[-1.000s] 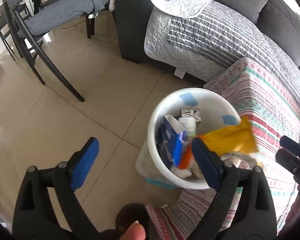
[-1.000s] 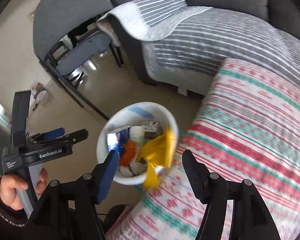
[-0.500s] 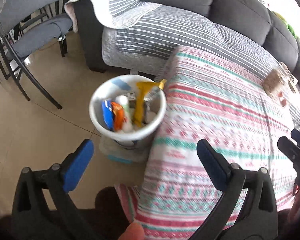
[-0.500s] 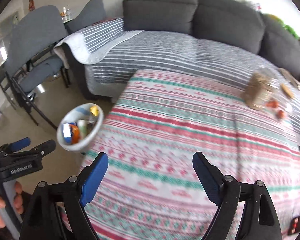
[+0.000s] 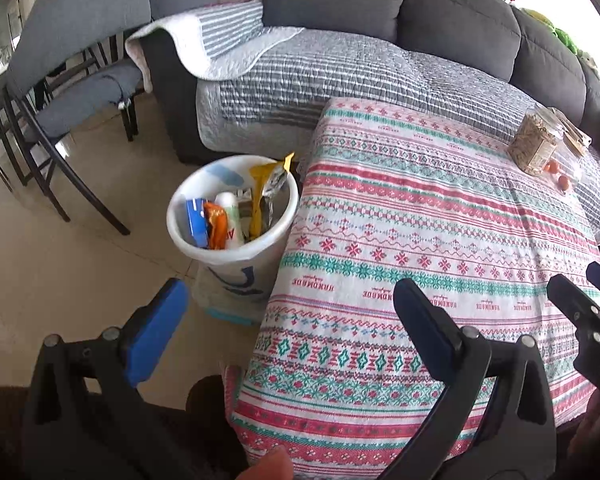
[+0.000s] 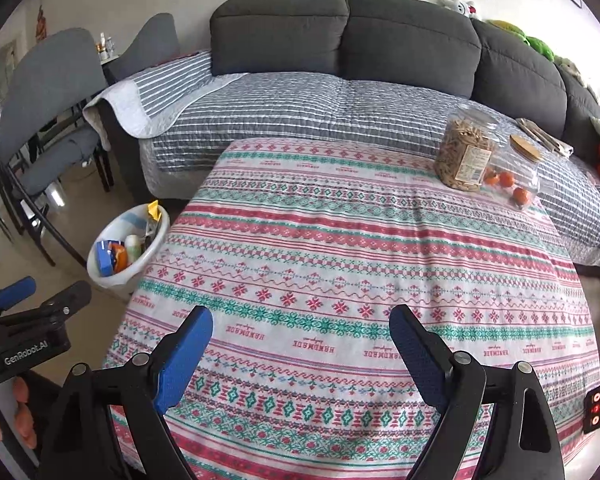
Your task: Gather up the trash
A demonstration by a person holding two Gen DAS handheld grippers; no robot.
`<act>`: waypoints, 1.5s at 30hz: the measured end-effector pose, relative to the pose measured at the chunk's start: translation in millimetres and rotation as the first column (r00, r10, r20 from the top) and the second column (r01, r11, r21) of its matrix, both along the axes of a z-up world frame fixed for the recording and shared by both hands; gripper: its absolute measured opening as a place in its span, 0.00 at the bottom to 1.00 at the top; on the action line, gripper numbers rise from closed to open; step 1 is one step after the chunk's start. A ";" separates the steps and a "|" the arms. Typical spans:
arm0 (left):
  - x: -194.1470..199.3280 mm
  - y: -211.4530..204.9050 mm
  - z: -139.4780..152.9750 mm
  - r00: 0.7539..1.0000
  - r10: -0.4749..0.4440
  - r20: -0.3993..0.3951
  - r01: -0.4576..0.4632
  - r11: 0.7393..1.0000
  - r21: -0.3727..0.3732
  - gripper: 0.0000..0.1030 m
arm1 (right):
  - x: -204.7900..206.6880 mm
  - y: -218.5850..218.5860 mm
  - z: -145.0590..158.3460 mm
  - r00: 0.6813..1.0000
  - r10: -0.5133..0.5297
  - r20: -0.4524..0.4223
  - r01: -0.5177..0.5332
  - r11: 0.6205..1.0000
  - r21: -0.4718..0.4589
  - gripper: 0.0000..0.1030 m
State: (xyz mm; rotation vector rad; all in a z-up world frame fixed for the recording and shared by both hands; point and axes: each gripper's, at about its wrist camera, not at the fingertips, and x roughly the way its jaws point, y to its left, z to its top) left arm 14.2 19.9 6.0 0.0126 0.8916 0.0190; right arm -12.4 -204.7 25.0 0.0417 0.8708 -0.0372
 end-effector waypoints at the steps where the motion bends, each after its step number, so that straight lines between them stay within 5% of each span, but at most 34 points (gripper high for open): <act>1: -0.8 -2.2 0.5 1.000 0.001 0.004 -0.001 1.000 0.002 0.99 | 0.9 -1.0 -0.9 1.000 -0.002 -0.003 0.002 1.000 0.000 0.89; 45: -3.5 -5.4 -0.2 1.000 0.006 0.016 -0.006 1.000 0.004 0.99 | 7.2 3.7 -5.9 1.000 0.007 -0.022 -0.007 1.000 -0.001 0.89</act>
